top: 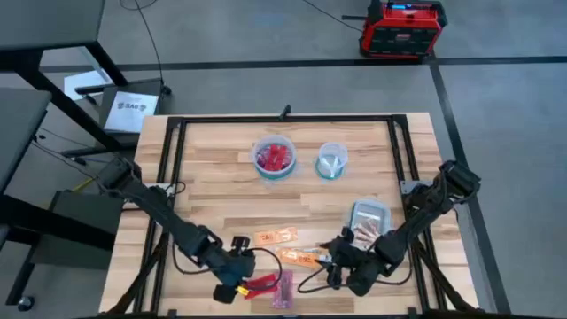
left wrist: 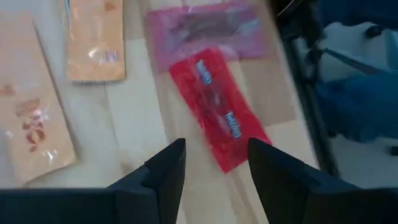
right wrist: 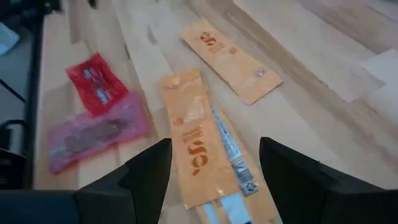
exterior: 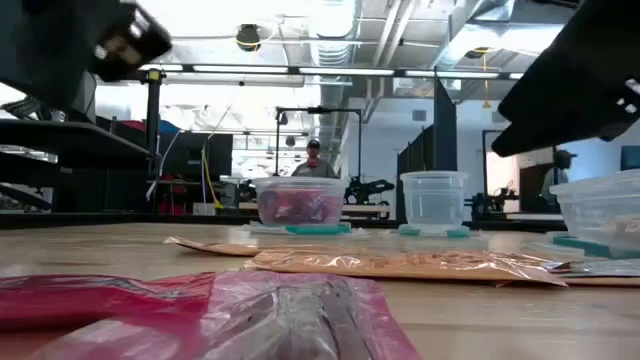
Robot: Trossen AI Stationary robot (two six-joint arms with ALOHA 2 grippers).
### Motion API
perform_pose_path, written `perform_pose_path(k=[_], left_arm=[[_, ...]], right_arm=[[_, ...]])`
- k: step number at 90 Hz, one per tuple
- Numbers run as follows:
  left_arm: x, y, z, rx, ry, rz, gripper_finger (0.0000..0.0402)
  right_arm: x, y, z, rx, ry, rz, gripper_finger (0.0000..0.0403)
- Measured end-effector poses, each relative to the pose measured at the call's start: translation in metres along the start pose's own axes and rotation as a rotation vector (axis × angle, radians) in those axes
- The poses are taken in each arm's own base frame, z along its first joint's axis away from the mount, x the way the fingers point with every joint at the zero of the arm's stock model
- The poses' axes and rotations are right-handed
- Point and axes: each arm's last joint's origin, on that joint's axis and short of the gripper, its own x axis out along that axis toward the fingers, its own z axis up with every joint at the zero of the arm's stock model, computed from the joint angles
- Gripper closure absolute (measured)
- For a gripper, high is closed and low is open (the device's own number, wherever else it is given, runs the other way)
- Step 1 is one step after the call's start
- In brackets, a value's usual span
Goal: Sort candy
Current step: Put the red candy into the big circular transparent bin
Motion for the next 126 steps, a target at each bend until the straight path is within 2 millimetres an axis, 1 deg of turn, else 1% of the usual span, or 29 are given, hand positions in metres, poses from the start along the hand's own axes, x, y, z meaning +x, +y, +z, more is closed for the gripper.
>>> perform_pose_path(k=[11,24,38,48,55,64,78,86,92,99,102,110,115,120,126], left_arm=[[0.018,-0.002,-0.002,-0.003,0.001,0.010,0.0244],[0.040,-0.007,-0.005,-0.001,0.048,0.019,0.0244],[0.052,-0.013,0.003,0.000,0.043,0.012,0.0244],[0.060,-0.017,0.007,-0.004,0.043,0.014,0.0244],[0.067,-0.018,0.007,0.003,0.047,0.017,0.0244],[0.080,-0.013,0.000,-0.011,0.078,0.049,0.0244],[0.095,-0.010,-0.007,-0.054,0.099,0.072,0.0246],[0.102,-0.007,-0.010,-0.068,0.116,0.088,0.0265],[0.103,-0.005,-0.012,-0.073,0.137,0.097,0.0303],[0.103,-0.003,-0.013,-0.075,0.153,0.100,0.0367],[0.101,-0.003,-0.012,-0.073,0.153,0.096,0.0380],[0.094,-0.003,-0.009,-0.055,0.148,0.103,0.0386],[0.085,-0.003,-0.007,-0.029,0.145,0.104,0.0392],[0.072,-0.004,0.000,-0.014,0.122,0.095,0.0395],[0.051,0.000,0.007,0.004,0.117,0.122,0.0396]], right_arm=[[-0.002,0.004,0.000,0.024,-0.012,0.030,0.0177],[-0.004,0.007,0.000,0.047,-0.023,0.054,0.0177],[-0.003,0.012,-0.009,0.052,-0.037,0.068,0.0177],[0.004,0.012,-0.017,0.054,-0.030,0.054,0.0177],[0.010,0.012,-0.022,0.061,-0.026,0.052,0.0177],[0.014,0.013,-0.026,0.064,-0.021,0.058,0.0177],[0.015,0.014,-0.026,0.066,-0.015,0.071,0.0177],[0.016,0.013,-0.025,0.065,-0.013,0.068,0.0177],[0.016,0.013,-0.025,0.066,-0.012,0.068,0.0177],[0.017,0.013,-0.024,0.069,-0.011,0.069,0.0177],[0.017,0.013,-0.025,0.069,-0.010,0.069,0.0177],[0.017,0.013,-0.024,0.067,-0.010,0.069,0.0177],[0.017,0.013,-0.024,0.065,-0.010,0.069,0.0177],[0.017,0.013,-0.024,0.060,-0.010,0.069,0.0177],[0.018,0.012,-0.024,0.044,-0.011,0.066,0.0177]])
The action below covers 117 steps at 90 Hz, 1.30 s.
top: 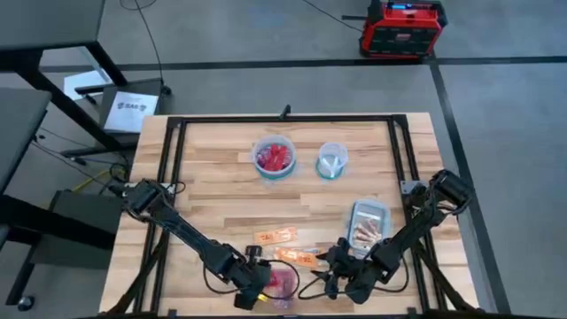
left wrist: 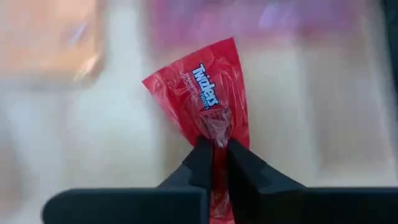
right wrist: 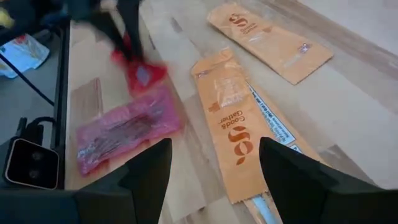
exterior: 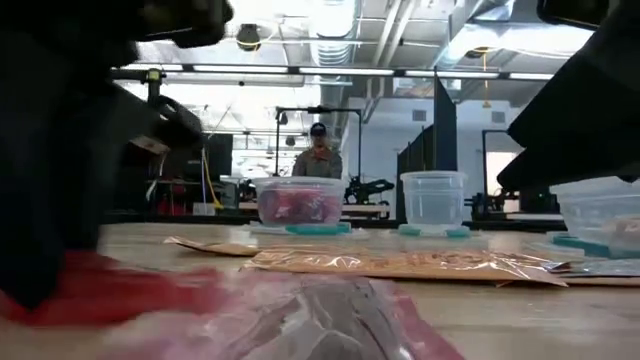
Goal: Sort candy
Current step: Put the red candy into the big circular transparent bin
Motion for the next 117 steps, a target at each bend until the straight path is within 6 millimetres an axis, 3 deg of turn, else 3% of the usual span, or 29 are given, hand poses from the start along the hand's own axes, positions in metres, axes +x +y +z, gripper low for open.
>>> perform_pose_path(k=[19,34,48,61,76,92,117], left_arm=[[-0.087,0.036,0.024,0.061,-0.138,0.228,0.0399],[-0.136,0.106,0.041,0.044,-0.215,0.440,0.0399],[-0.142,0.185,0.050,0.020,-0.179,0.567,0.0399],[-0.133,0.260,0.048,-0.056,-0.129,0.615,0.0399],[-0.123,0.322,0.038,-0.168,-0.141,0.615,0.0390],[-0.113,0.347,0.028,-0.175,-0.100,0.583,0.0360],[-0.115,0.336,0.032,-0.073,-0.037,0.537,0.0269]], right_arm=[[0.005,-0.003,0.005,-0.039,-0.007,-0.015,0.0177],[0.010,-0.006,0.010,-0.024,-0.016,-0.028,0.0177],[0.017,-0.011,0.017,-0.025,-0.024,-0.054,0.0177],[0.024,-0.018,0.023,-0.119,0.006,-0.066,0.0177],[0.032,-0.024,0.027,-0.200,0.118,-0.009,0.0177],[0.039,-0.035,0.030,-0.232,0.186,-0.044,0.0177],[0.045,-0.042,0.036,-0.270,0.226,-0.038,0.0177]])
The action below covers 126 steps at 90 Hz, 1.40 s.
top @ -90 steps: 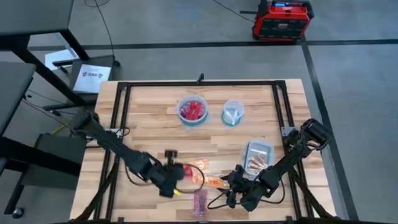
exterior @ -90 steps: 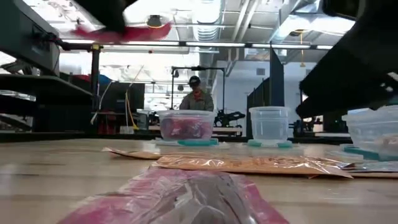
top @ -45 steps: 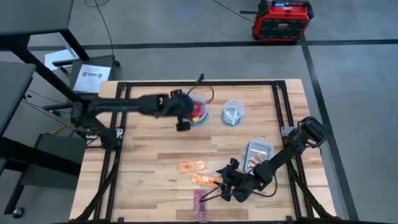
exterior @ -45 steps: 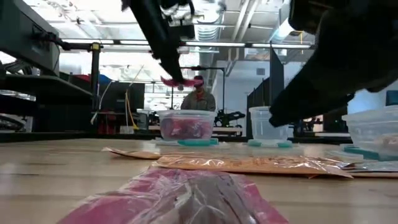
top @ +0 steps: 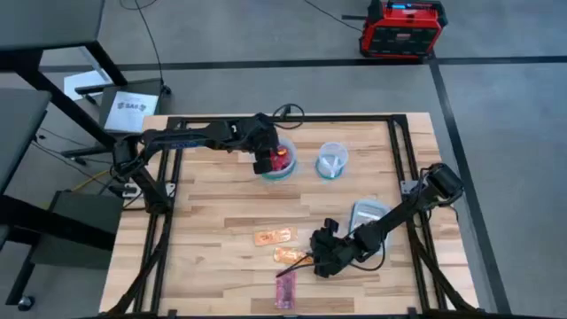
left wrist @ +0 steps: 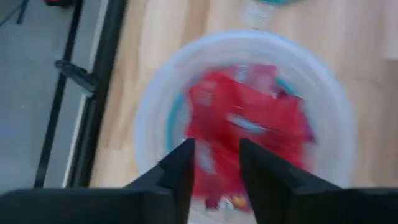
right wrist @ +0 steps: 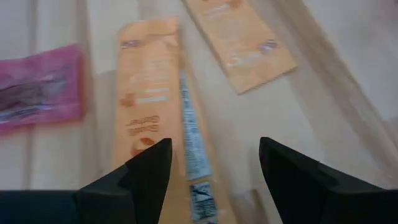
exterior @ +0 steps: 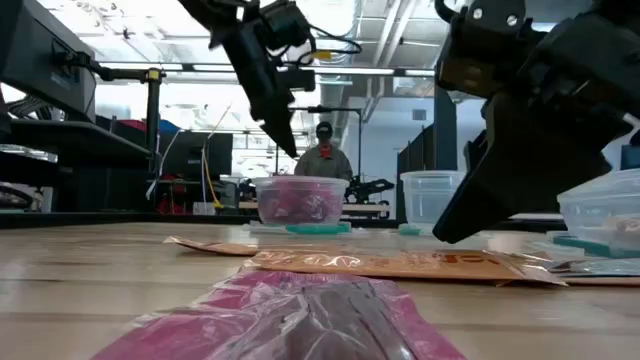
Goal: Sort candy
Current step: Put the red candy into the big circular transparent bin
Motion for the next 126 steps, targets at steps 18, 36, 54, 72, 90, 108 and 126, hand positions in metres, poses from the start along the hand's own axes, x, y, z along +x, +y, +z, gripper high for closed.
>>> perform_pose_path(k=[18,36,54,72,90,108,126], left_arm=[[-0.034,-0.018,0.010,0.000,0.172,-0.073,0.0232],[-0.079,-0.041,0.021,0.210,0.192,-0.049,0.0232],[-0.132,-0.042,0.026,0.179,0.139,-0.011,0.0234],[-0.164,-0.039,0.017,0.115,0.086,-0.013,0.0235],[-0.177,-0.039,0.009,0.062,0.098,-0.022,0.0235],[-0.181,-0.046,0.006,0.054,0.120,-0.039,0.0235],[-0.184,-0.055,0.006,0.074,0.111,-0.057,0.0235]], right_arm=[[-0.005,0.025,0.017,-0.164,-0.136,0.194,0.0177],[0.014,0.065,0.024,-0.474,-0.206,0.277,0.0181],[0.044,0.095,0.032,-0.627,-0.130,0.298,0.0181],[0.058,0.105,0.040,-0.629,0.047,0.388,0.0182],[0.067,0.101,0.036,-0.616,0.151,0.411,0.0194],[0.068,0.092,0.032,-0.631,0.242,0.386,0.0307],[0.067,0.089,0.031,-0.636,0.262,0.368,0.0394]])
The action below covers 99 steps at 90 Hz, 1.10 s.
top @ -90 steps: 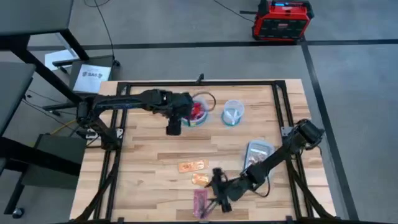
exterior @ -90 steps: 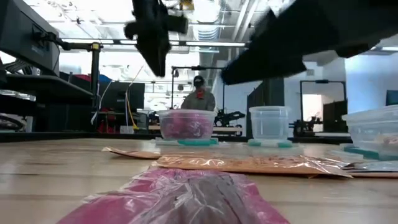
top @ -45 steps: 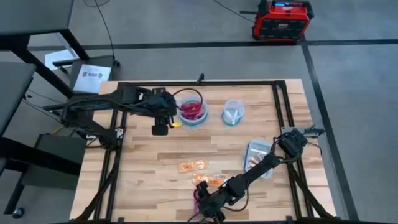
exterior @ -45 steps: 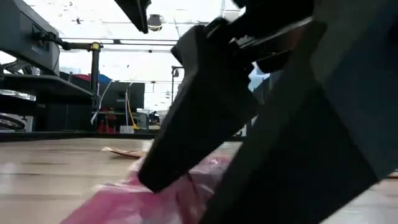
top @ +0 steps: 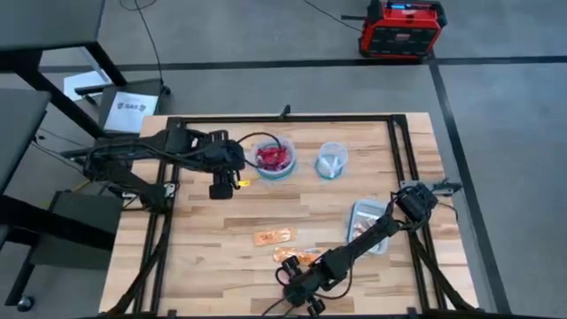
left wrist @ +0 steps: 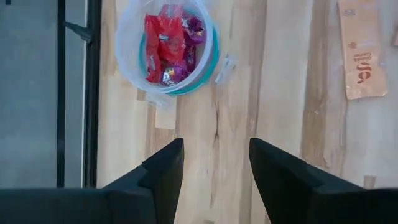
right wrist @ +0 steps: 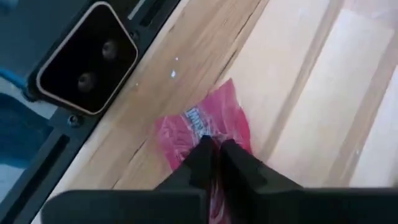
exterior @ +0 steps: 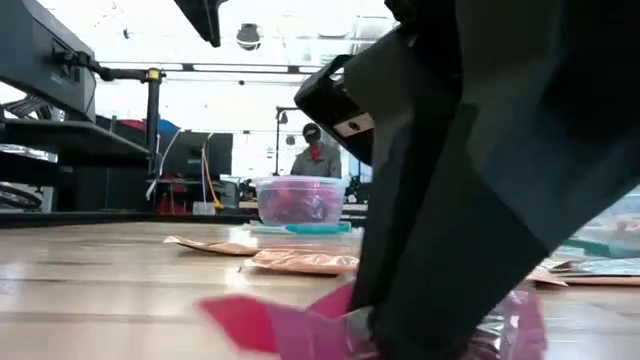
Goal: Sort candy
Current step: Put the red candy into the big circular transparent bin
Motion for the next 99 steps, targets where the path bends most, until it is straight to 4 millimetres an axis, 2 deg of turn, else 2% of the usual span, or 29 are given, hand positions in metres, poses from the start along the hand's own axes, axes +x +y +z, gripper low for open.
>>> perform_pose_path(k=[14,25,37,46,56,68,77,86,93,99], left_arm=[[-0.002,-0.005,0.001,0.018,-0.009,-0.008,0.0235],[-0.005,-0.009,0.001,0.032,-0.032,-0.017,0.0235],[-0.011,-0.011,-0.001,0.038,-0.051,-0.024,0.0235],[-0.021,-0.010,-0.006,0.015,-0.086,-0.030,0.0235],[-0.034,-0.008,-0.012,-0.009,-0.131,-0.026,0.0235],[-0.047,-0.002,-0.020,-0.032,-0.173,-0.004,0.0235],[-0.053,0.002,-0.025,-0.042,-0.201,0.042,0.0235],[-0.051,0.005,-0.030,-0.039,-0.207,0.062,0.0235],[-0.047,0.006,-0.032,-0.039,-0.190,0.070,0.0235],[-0.043,0.007,-0.032,-0.029,-0.177,0.077,0.0235]], right_arm=[[-0.010,-0.002,0.006,0.034,-0.041,-0.002,0.0402],[-0.030,-0.010,0.011,0.046,-0.053,-0.040,0.0402],[-0.071,-0.030,0.028,0.055,-0.136,-0.119,0.0402],[-0.100,-0.054,0.035,0.062,-0.186,-0.183,0.0402],[-0.116,-0.097,0.034,0.097,-0.191,-0.271,0.0402],[-0.133,-0.164,0.023,0.181,-0.189,-0.428,0.0402],[-0.138,-0.221,0.004,0.256,-0.167,-0.529,0.0402],[-0.153,-0.272,-0.015,0.324,-0.190,-0.628,0.0402],[-0.167,-0.302,-0.028,0.371,-0.213,-0.696,0.0403],[-0.174,-0.319,-0.041,0.411,-0.204,-0.714,0.0403]])
